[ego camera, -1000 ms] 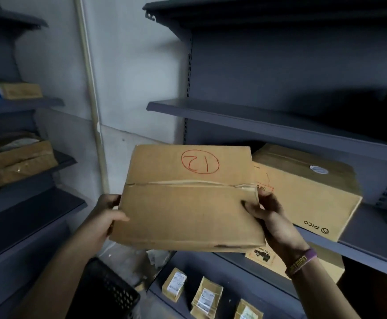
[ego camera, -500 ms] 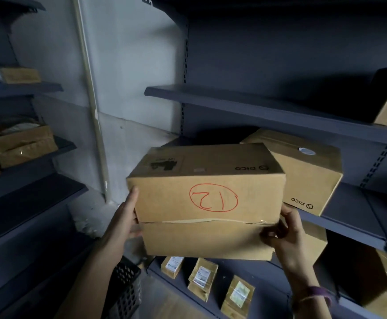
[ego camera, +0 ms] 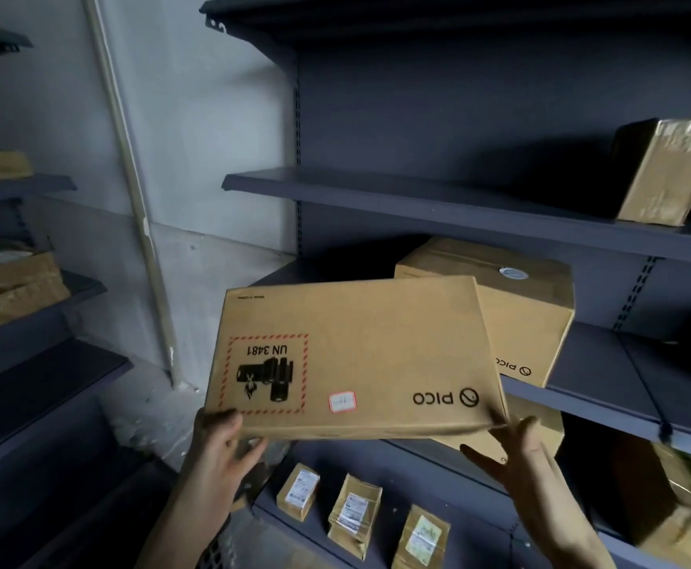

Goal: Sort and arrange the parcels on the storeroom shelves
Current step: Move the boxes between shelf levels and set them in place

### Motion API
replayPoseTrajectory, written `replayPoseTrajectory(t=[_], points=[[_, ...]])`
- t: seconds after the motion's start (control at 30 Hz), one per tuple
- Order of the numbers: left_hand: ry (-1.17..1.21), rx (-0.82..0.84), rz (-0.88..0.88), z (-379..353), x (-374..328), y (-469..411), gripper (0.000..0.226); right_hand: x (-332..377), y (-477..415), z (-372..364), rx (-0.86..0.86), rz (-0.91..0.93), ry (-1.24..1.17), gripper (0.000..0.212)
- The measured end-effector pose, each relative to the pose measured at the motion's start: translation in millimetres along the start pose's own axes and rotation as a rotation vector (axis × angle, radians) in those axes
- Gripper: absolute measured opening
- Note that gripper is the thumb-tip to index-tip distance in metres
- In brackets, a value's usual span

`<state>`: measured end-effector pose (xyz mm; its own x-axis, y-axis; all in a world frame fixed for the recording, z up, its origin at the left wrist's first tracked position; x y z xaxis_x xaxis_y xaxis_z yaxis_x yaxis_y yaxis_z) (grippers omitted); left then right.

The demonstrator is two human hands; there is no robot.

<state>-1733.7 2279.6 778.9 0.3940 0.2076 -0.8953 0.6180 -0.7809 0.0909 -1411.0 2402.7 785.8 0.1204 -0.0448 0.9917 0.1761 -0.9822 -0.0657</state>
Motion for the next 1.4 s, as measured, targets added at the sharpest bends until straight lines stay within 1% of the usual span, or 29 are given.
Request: replayPoseTrajectory(t=[0.03, 0.07, 0.13, 0.2, 0.23, 0.3, 0.33, 0.4, 0.43, 0.5, 0.57, 0.67, 0.77, 0.8, 0.87, 0.93, 1.0, 1.1, 1.17, 1.23, 1.33, 1.4], points=[[-0.059, 0.016, -0.021, 3.7, 1.8, -2.0, 0.054, 1.6, -1.6, -1.4, 0.001, 0.005, -0.010, 0.094], [-0.145, 0.034, -0.053, 7.3, 3.6, -4.9, 0.057, 4.0, -3.0, -4.0, -0.009, 0.024, -0.023, 0.093], [-0.350, 0.095, -0.111, 9.8, 3.4, -7.2, 0.054, 6.6, -4.7, -8.4, -0.041, 0.083, -0.017, 0.074], [-0.451, 0.157, -0.136, 7.4, -2.3, -9.7, 0.054, 3.4, -8.3, -5.0, -0.060, 0.104, -0.052, 0.056], [-0.443, 0.200, -0.135, 6.7, -5.6, -13.0, 0.057, 1.5, -10.0, -2.0, -0.047, 0.103, -0.080, 0.051], [-0.337, 0.272, -0.041, 5.5, -10.9, -20.4, 0.071, 0.8, -11.8, 2.7, -0.019, 0.117, -0.098, 0.048], [-0.308, 0.308, -0.021, 2.4, -13.0, -22.9, 0.074, -0.3, -13.3, 5.0, -0.020, 0.125, -0.096, 0.045], [-0.373, 0.255, -0.045, -3.8, -13.4, -22.2, 0.075, -4.2, -15.7, 8.2, -0.032, 0.138, -0.084, 0.042], [-0.406, 0.197, -0.062, -7.0, -12.3, -21.3, 0.076, -5.5, -16.9, 8.7, -0.032, 0.155, -0.067, 0.042], [-0.434, 0.073, -0.099, -9.9, -9.6, -22.1, 0.083, -8.2, -19.8, 9.2, -0.024, 0.190, -0.007, 0.053], [-0.435, 0.003, -0.118, -12.4, -9.7, -22.7, 0.088, -7.7, -20.6, 10.2, -0.021, 0.210, 0.020, 0.061], [-0.438, 0.042, -0.144, -16.5, -12.2, -20.4, 0.088, -2.4, -20.3, 12.4, -0.037, 0.230, -0.006, 0.060], [-0.453, 0.100, -0.145, -20.3, -15.1, -21.7, 0.078, 8.4, -16.4, 8.4, -0.076, 0.257, -0.098, 0.052], [-0.454, 0.115, -0.137, -21.3, -15.1, -24.9, 0.075, 13.1, -13.7, 4.3, -0.080, 0.274, -0.125, 0.055], [-0.457, 0.131, -0.122, -23.6, -13.9, -34.6, 0.074, 22.0, -6.6, -5.7, -0.078, 0.326, -0.126, 0.067], [-0.433, 0.121, -0.106, -26.9, -10.7, -46.3, 0.074, 29.7, 0.3, -17.1, -0.071, 0.394, -0.070, 0.079], [-0.391, 0.106, -0.074, -30.5, -6.7, -58.0, 0.071, 37.2, 6.9, -30.0, -0.070, 0.481, 0.059, 0.085], [-0.336, 0.080, -0.054, -35.3, -1.0, -72.0, 0.066, 48.0, 18.0, -50.7, -0.112, 0.658, 0.306, 0.083], [-0.307, 0.065, -0.051, -36.7, 1.2, -79.0, 0.063, 53.5, 25.9, -64.3, -0.130, 0.737, 0.398, 0.081], [-0.287, 0.086, -0.032, -38.8, 3.3, -82.0, 0.060, 56.0, 32.3, -72.8, -0.144, 0.798, 0.469, 0.081], [-0.259, 0.098, -0.033, -40.7, 5.1, -79.4, 0.056, 57.3, 36.5, -74.7, -0.177, 0.827, 0.481, 0.079], [-0.223, 0.119, -0.040, -40.4, 5.9, -75.6, 0.058, 56.8, 37.0, -72.9, -0.238, 0.783, 0.380, 0.077]])
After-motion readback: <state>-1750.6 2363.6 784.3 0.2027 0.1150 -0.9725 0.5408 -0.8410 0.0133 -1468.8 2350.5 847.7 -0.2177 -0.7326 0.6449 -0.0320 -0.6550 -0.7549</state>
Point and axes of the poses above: each hand's wrist, its own y-axis away from the middle knuckle, its own z-axis out of the back of the hand, x = y × z, the point moved 3 cm from there along -y, towards the middle knuckle, and after that the axes turned 8 degrees about -x, right-handed, at the moved point
